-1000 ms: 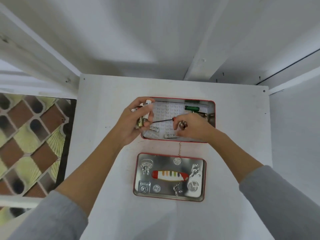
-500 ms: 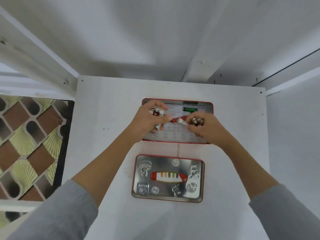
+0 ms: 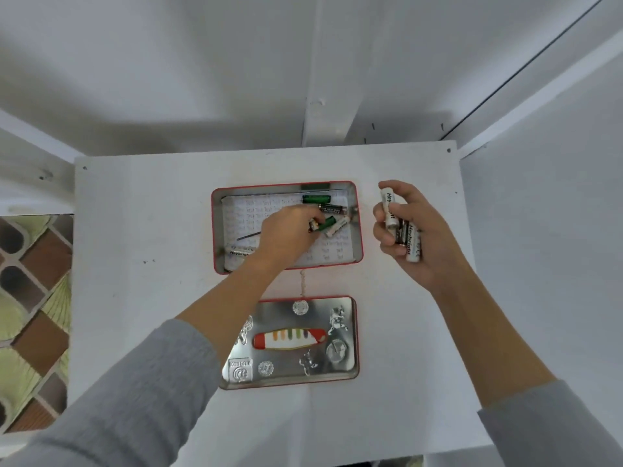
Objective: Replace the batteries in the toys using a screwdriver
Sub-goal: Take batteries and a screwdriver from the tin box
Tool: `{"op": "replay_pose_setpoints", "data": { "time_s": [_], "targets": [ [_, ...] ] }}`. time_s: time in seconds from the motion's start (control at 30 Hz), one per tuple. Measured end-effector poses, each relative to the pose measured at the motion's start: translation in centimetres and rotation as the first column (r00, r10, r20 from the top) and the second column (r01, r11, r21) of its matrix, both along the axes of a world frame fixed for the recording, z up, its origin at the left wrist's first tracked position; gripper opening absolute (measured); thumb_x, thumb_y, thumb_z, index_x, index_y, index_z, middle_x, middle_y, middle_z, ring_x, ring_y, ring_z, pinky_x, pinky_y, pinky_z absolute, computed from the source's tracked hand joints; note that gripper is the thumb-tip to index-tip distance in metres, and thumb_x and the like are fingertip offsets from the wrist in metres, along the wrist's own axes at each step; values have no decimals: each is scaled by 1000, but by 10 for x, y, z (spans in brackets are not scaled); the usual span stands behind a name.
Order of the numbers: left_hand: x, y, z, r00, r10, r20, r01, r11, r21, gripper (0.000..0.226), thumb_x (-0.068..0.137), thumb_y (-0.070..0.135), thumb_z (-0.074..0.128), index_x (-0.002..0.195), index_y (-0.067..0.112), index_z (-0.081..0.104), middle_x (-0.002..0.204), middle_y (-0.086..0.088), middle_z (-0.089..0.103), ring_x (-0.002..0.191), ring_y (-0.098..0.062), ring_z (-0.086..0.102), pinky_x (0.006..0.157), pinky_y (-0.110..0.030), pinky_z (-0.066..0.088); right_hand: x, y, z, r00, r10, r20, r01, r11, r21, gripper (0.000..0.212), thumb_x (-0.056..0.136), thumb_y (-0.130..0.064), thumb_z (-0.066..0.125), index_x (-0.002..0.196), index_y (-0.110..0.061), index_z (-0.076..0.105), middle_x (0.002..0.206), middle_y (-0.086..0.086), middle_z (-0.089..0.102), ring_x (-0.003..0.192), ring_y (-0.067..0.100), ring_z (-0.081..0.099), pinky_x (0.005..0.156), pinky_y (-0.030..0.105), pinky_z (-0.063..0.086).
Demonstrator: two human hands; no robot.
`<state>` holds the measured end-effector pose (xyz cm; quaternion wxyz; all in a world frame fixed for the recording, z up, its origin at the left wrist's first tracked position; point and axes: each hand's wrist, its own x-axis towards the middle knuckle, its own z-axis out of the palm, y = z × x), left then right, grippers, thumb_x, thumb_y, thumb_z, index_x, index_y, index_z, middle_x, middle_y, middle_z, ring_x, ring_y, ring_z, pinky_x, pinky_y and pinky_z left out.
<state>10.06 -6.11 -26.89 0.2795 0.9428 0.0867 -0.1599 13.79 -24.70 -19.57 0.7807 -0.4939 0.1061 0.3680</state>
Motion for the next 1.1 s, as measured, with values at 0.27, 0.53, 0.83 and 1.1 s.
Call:
{"op": "replay_pose_setpoints", "data": {
  "time_s": [0.27, 0.53, 0.83, 1.1],
  "targets": [
    [1, -7, -5, 988, -155, 7, 148, 959, 242, 30, 93, 29, 60, 121, 20, 59, 119, 0, 61, 104, -24, 60, 66, -28, 38, -14, 19, -9, 958, -151, -244, 173, 982, 71, 7, 81, -19, 53, 87, -17, 55, 63, -2, 50, 41, 6, 40, 32, 12, 27],
    [-11, 6, 3, 994, -93, -61, 96, 994, 46, 24, 89, 19, 65, 112, 14, 63, 122, -1, 56, 98, -23, 59, 67, -29, 39, -15, 28, -10, 948, -199, -249, 191, 980, -57, 13, 77, -17, 63, 80, -13, 51, 69, 3, 53, 47, 11, 52, 35, 15, 40],
    [-42, 97, 68, 800, 510, -314, -514, 315, -798, 29, 92, 2, 57, 113, 21, 64, 75, 1, 70, 54, -16, 52, 46, -21, 35, -14, 91, -12, 872, 463, 157, -267, 720, -641, 11, 74, -7, 75, 78, -8, 64, 73, 6, 60, 54, 15, 52, 43, 22, 43],
    [-69, 144, 79, 696, 632, -341, -508, 98, -855, 25, 92, -1, 53, 106, 16, 65, 78, -5, 68, 50, -17, 49, 44, -20, 30, -28, 164, -57, 299, 952, 64, -245, 141, -959, 15, 77, -16, 69, 92, -14, 69, 85, 6, 63, 78, 22, 58, 58, 23, 39]
  ]
}}
